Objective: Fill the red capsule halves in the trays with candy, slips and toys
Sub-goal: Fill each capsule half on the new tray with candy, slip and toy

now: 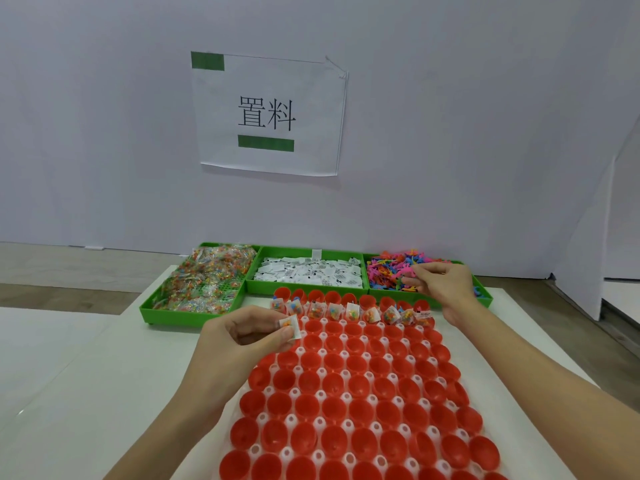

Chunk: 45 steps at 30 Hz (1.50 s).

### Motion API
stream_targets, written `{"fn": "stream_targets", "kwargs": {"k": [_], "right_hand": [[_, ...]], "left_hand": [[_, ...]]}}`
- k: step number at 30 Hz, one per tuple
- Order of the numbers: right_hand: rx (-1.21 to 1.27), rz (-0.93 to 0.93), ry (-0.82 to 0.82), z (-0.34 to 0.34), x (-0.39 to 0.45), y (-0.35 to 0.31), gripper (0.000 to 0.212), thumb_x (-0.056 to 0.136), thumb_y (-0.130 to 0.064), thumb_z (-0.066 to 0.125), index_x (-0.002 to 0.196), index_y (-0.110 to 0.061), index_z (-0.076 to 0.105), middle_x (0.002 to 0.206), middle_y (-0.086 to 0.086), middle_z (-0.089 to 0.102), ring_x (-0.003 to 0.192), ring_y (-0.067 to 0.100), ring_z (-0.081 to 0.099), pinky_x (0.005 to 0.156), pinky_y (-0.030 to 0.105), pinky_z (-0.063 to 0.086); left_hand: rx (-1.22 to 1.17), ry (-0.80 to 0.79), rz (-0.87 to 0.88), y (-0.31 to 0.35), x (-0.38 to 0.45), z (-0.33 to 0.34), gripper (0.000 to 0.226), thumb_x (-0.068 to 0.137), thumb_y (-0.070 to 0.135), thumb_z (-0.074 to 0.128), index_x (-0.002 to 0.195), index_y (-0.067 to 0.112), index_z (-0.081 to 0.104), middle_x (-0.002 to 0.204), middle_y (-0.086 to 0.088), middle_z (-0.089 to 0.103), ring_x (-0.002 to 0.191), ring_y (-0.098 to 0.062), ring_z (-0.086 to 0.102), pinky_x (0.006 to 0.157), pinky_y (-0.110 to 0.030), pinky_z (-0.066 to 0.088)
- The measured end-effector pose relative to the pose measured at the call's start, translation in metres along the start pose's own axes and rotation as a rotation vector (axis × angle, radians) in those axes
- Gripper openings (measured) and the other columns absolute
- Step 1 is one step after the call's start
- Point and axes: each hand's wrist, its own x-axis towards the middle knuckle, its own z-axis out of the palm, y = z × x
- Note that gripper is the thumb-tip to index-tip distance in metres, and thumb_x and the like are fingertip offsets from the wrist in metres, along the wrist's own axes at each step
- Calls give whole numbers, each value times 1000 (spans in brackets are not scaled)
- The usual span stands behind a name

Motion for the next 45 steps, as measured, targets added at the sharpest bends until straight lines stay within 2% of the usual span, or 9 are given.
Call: {"fn": "stream_targets", "kwargs": {"k": [7, 16, 20, 25, 29, 32, 36, 40, 45], "right_hand": [[319, 294, -34, 5, -2, -9, 5, 99, 4, 57, 97, 6, 61, 93, 19, 72, 71, 18, 72, 42, 16, 51], [283, 209, -146, 2, 1, -12, 10, 99, 0, 57, 94, 2, 65, 81, 14, 76, 72, 18, 74, 45, 18, 50], [212, 137, -87, 2, 3, -8, 9, 100, -7, 59, 92, -4, 65, 82, 11, 73, 61, 14, 67, 39, 17, 43], [-1, 8, -49, 1, 10, 0, 9, 103, -16, 57, 103, -10, 64, 70, 5, 53, 55, 13, 47, 39, 18, 39], [-412, -269, -10, -4, 15, 6, 7, 100, -26, 63, 99, -21, 66, 69, 4, 62, 54, 16, 51, 49, 27, 46], [-710, -473, 15, -3, 19, 5, 8, 99, -30, 63, 92, -26, 65, 64, -3, 64, 49, 15, 53, 50, 23, 42], [-851, -566, -7, 2, 22, 1, 12, 100, -31, 62, 100, -22, 70, 83, -6, 70, 68, 11, 63, 60, 22, 47], [-712, -592, 8, 9, 9, -8, 14, 99, -23, 64, 103, -13, 73, 92, -3, 72, 82, 12, 66, 79, 29, 55], [-269, -423, -268, 33, -54, -37, 6, 99, -11, 64, 99, -9, 70, 82, 5, 76, 75, 20, 75, 63, 26, 61]], "left_hand": [[-6, -8, -10, 1, 0, 2, 14, 74, 9, 87, 86, 12, 81, 87, -12, 79, 81, -27, 78, 69, -17, 59], [-17, -8, -16, 2, 0, 0, 14, 75, 7, 87, 87, 9, 80, 86, -14, 79, 80, -29, 78, 69, -18, 59], [-11, -20, -15, 2, 1, 0, 13, 75, 8, 87, 86, 12, 80, 87, -13, 79, 81, -29, 78, 70, -19, 59], [13, -39, -12, -1, 2, -2, 15, 74, 13, 88, 86, 15, 81, 87, -12, 79, 83, -28, 78, 74, -22, 61], [19, -34, -15, -3, 3, -3, 16, 74, 13, 88, 87, 15, 80, 88, -12, 79, 83, -29, 78, 75, -24, 61], [26, -32, -23, -5, 4, -3, 16, 74, 12, 88, 88, 14, 80, 88, -12, 79, 83, -29, 78, 77, -26, 62], [42, -32, -25, -5, 4, -2, 15, 75, 13, 88, 86, 15, 80, 87, -12, 79, 82, -29, 78, 76, -25, 62], [12, -1, -15, -3, 3, -3, 15, 74, 13, 88, 87, 15, 80, 88, -12, 79, 82, -28, 78, 72, -21, 60], [-40, 11, 23, 0, 1, -1, 18, 73, 16, 88, 89, 19, 82, 88, -10, 80, 84, -25, 78, 72, -19, 59]]}}
